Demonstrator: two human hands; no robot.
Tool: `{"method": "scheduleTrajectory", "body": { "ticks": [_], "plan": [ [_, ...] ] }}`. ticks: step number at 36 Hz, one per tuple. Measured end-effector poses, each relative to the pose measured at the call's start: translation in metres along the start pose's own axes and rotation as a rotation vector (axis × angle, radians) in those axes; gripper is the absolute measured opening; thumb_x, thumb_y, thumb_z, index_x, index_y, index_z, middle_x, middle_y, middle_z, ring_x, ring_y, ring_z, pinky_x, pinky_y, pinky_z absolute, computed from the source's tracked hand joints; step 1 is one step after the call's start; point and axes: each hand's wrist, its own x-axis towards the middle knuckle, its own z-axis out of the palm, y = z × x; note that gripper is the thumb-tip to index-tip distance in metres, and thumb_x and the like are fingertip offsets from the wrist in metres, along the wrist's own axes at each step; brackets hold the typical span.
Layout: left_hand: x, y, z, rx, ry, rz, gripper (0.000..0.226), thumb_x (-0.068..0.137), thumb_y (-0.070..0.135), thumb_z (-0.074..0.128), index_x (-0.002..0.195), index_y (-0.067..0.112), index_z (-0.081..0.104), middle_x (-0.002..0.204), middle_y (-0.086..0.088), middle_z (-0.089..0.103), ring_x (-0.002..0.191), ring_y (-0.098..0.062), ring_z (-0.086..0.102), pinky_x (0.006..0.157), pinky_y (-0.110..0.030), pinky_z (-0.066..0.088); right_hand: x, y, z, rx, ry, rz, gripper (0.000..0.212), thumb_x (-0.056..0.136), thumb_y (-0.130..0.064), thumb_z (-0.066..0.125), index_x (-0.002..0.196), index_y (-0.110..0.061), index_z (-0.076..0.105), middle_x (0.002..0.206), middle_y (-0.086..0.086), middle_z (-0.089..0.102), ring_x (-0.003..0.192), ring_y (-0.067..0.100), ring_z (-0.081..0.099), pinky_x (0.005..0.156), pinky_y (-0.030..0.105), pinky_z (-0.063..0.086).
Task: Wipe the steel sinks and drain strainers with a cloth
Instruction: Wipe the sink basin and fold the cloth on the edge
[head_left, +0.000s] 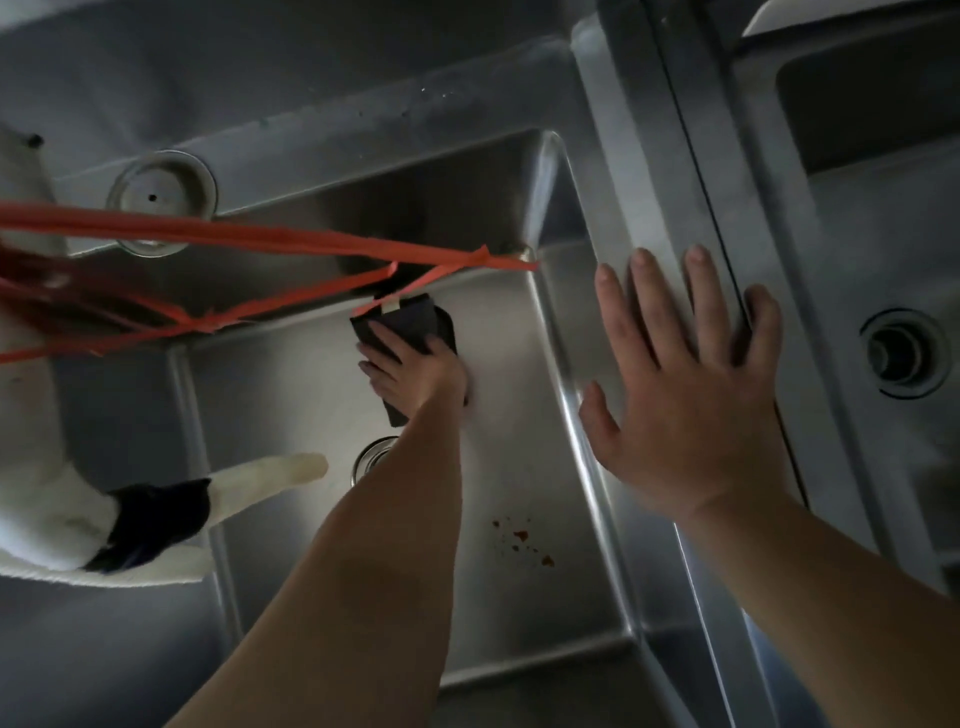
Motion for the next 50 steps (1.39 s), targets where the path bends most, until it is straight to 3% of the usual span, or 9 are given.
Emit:
{"method": "scheduleTrajectory", "body": {
  "ticks": [6,13,17,26,31,36,42,47,50],
  "plan": [
    [0.002,0.011,0.018,0.047,0.037,0.005,0.076,0.099,0.041,0.041,0.16,0.022,0.0,0.168,-0.012,-0.001,0.153,-0.034,0.001,0.122,-0.047,-0.001,-0.001,-0.001,-0.001,-0.013,-0.012,0.0,0.081,0.092,-0.049,0.041,0.16,-0.019,0.007,0.167,0.008,0.012,0.153,0.036,0.006,0.115,0.067,0.012],
    [-0.031,0.064,0.039,0.221,-0.213,0.506,0.076,0.097,0.038,0.044,0.16,0.025,0.005,0.168,-0.008,0.002,0.153,-0.03,0.004,0.123,-0.046,0.0,0.0,-0.001,0.0,-0.019,-0.026,0.009,0.081,0.091,-0.049,0.038,0.16,-0.02,0.008,0.167,0.007,0.01,0.154,0.036,0.004,0.115,0.068,0.01],
    [-0.038,0.077,0.046,0.253,-0.262,0.519,0.075,0.094,0.031,0.039,0.16,0.03,0.003,0.168,-0.005,0.0,0.154,-0.029,-0.002,0.123,-0.045,-0.006,0.0,-0.001,0.001,-0.019,-0.023,0.009,0.081,0.091,-0.049,0.036,0.16,-0.021,0.008,0.168,0.006,0.009,0.154,0.035,0.003,0.116,0.068,0.01],
    [-0.014,0.06,0.035,0.449,-0.332,0.832,0.08,0.092,0.032,0.043,0.16,0.028,0.0,0.168,-0.002,-0.001,0.154,-0.029,-0.006,0.123,-0.05,-0.004,0.0,-0.001,0.001,-0.039,-0.022,0.008,0.083,0.089,-0.051,0.036,0.16,-0.021,0.007,0.167,0.007,0.01,0.154,0.035,0.004,0.116,0.067,0.011],
    [-0.022,0.024,0.03,0.591,-0.352,0.983,0.076,0.096,0.038,0.034,0.159,0.029,-0.008,0.168,-0.001,-0.005,0.154,-0.029,-0.005,0.124,-0.05,-0.003,0.001,-0.002,0.001,-0.027,-0.01,0.0,0.082,0.088,-0.052,0.036,0.16,-0.021,0.01,0.167,0.007,0.014,0.153,0.035,0.006,0.116,0.067,0.012],
    [-0.064,-0.04,0.03,0.588,-0.423,1.095,0.075,0.099,0.039,0.032,0.156,0.031,-0.016,0.168,0.0,-0.01,0.153,-0.027,-0.012,0.121,-0.047,-0.013,-0.001,-0.001,0.001,-0.005,0.023,-0.002,0.083,0.087,-0.049,0.041,0.16,-0.021,0.012,0.166,0.007,0.017,0.153,0.035,0.008,0.115,0.067,0.013],
    [-0.111,-0.109,0.018,0.637,-0.492,1.261,0.072,0.095,0.04,0.028,0.16,0.027,0.001,0.168,-0.004,0.006,0.154,-0.03,0.006,0.123,-0.049,-0.003,-0.004,-0.002,0.002,-0.006,0.022,-0.012,0.079,0.091,-0.049,0.04,0.159,-0.021,0.011,0.166,0.008,0.016,0.153,0.036,0.006,0.117,0.067,0.013],
    [-0.137,-0.162,0.006,0.658,-0.487,1.396,0.073,0.094,0.037,0.047,0.159,0.027,0.016,0.166,-0.005,0.019,0.151,-0.031,0.021,0.123,-0.051,0.011,-0.023,-0.008,-0.004,0.094,0.091,-0.079,0.06,0.094,-0.036,0.046,0.15,-0.016,0.037,0.16,0.011,0.032,0.151,0.037,0.019,0.118,0.064,0.014],
    [-0.144,-0.192,-0.005,0.703,-0.499,1.448,0.074,0.094,0.037,0.051,0.159,0.028,0.016,0.165,-0.006,0.022,0.151,-0.032,0.023,0.122,-0.052,0.016,-0.072,-0.024,0.0,0.249,0.114,-0.076,0.056,0.094,-0.033,0.05,0.148,-0.019,0.041,0.162,0.009,0.027,0.152,0.034,0.016,0.118,0.065,0.013]
  ]
}}
